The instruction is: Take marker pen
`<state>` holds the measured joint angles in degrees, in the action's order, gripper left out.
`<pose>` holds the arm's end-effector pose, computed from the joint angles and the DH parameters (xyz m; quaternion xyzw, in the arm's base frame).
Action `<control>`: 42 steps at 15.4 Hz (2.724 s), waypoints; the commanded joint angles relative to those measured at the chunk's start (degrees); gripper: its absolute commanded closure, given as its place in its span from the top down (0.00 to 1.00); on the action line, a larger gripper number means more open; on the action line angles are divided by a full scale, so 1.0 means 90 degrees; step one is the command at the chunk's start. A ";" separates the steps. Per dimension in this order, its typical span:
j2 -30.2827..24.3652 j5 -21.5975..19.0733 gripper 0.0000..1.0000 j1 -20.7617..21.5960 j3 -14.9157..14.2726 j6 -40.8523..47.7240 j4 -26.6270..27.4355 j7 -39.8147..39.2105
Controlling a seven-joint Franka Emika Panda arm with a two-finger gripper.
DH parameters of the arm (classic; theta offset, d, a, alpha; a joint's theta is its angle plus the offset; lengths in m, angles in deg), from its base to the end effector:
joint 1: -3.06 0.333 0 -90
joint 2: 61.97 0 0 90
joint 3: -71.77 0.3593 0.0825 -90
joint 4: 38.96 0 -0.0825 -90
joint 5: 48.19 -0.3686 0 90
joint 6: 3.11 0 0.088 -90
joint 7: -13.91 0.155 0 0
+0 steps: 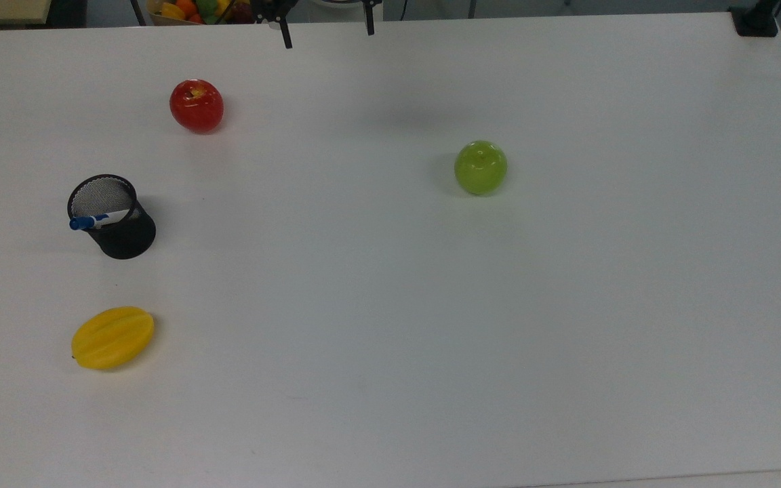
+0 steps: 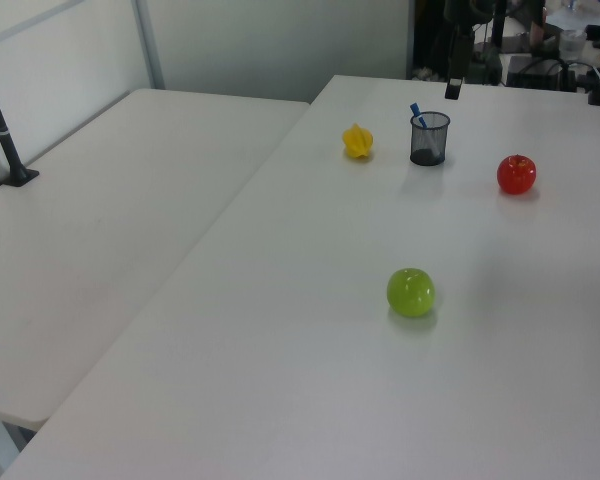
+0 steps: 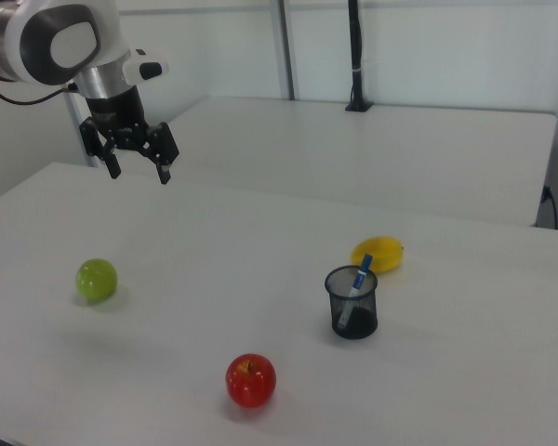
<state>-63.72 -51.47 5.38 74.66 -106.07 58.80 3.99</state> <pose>0.5498 0.0581 0.5951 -0.9897 -0.1267 -0.0616 0.0249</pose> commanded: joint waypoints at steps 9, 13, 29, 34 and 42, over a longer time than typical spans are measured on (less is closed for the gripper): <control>0.0037 0.0003 1.00 0.0026 -0.0184 0.0328 0.0017 -0.0020; 0.0097 0.0003 1.00 -0.0081 -0.0184 0.0357 -0.0158 -0.0020; 0.0437 0.0256 1.00 -0.1633 -0.0204 -0.0676 -0.0608 0.0330; 0.0809 0.0521 1.00 -0.2102 -0.0194 -0.1594 -0.0559 0.0586; 0.1649 0.0511 0.75 -0.2513 -0.0194 -0.3197 -0.0354 0.0605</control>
<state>-50.50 -47.55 -16.75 72.68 -130.84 54.71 7.92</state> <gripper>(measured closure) 0.132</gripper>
